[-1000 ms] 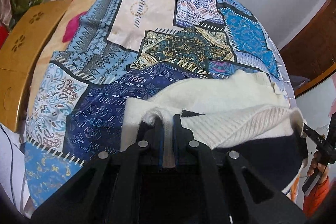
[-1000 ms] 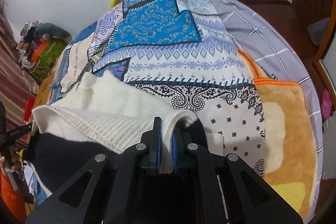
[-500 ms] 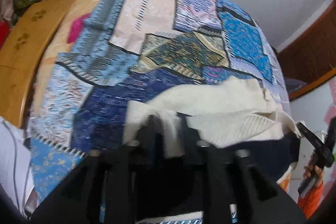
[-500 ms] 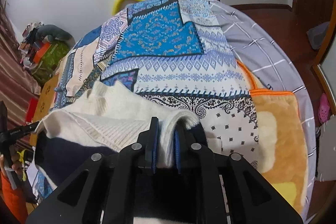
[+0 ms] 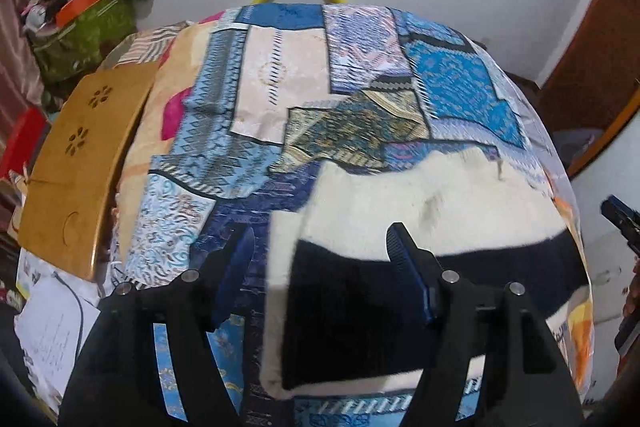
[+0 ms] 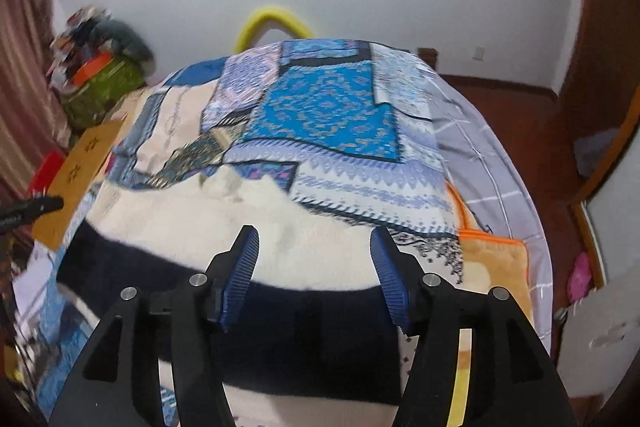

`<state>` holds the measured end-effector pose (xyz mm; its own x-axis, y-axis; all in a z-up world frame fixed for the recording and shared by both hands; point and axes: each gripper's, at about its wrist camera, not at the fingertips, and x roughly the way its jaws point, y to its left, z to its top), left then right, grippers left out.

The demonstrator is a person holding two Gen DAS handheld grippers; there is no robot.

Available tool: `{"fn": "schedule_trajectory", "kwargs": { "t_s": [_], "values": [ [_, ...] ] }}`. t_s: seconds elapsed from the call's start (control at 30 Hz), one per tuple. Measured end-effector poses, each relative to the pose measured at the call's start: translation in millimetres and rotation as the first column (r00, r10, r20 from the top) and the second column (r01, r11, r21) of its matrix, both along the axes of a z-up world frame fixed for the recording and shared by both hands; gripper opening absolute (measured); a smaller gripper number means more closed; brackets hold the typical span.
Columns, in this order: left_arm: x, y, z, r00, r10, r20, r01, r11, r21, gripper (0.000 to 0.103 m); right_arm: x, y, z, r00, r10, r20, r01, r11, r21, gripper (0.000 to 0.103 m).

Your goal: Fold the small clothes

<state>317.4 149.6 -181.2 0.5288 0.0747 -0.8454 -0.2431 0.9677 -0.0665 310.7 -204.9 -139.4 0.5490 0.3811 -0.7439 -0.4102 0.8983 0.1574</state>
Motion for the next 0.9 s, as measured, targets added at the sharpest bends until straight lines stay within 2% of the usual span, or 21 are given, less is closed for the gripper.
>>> {"fn": "schedule_trajectory", "kwargs": {
  "t_s": [0.3, 0.6, 0.67, 0.7, 0.77, 0.83, 0.9],
  "values": [
    [14, -55, -16, 0.988, -0.150, -0.035, 0.152, 0.988, 0.040, 0.071, -21, 65, -28, 0.983, 0.180, -0.044, -0.183, 0.981, -0.069, 0.054],
    [30, -90, -47, 0.965, -0.245, -0.095, 0.252, 0.965, 0.069, 0.071, -26, 102, -60, 0.958, 0.265, -0.112, -0.274, 0.959, -0.078, 0.055],
    [34, -94, -57, 0.962, -0.250, -0.113, 0.258, 0.964, 0.069, 0.071, -26, 103, -68, 0.956, 0.265, -0.126, -0.276, 0.958, -0.081, 0.070],
    [35, -94, -62, 0.961, -0.248, -0.123, 0.258, 0.964, 0.068, 0.071, -26, 103, -73, 0.955, 0.264, -0.132, -0.276, 0.958, -0.082, 0.073],
    [37, -94, -72, 0.961, -0.243, -0.136, 0.253, 0.965, 0.066, 0.075, -27, 100, -78, 0.954, 0.267, -0.133, -0.279, 0.957, -0.078, 0.078],
    [36, -91, -77, 0.966, -0.229, -0.117, 0.240, 0.967, 0.089, 0.090, -28, 95, -81, 0.953, 0.273, -0.130, -0.283, 0.957, -0.067, 0.080],
    [35, -87, -79, 0.969, -0.223, -0.104, 0.233, 0.967, 0.103, 0.096, -28, 91, -81, 0.953, 0.275, -0.128, -0.285, 0.956, -0.064, 0.082]
  ]
}}
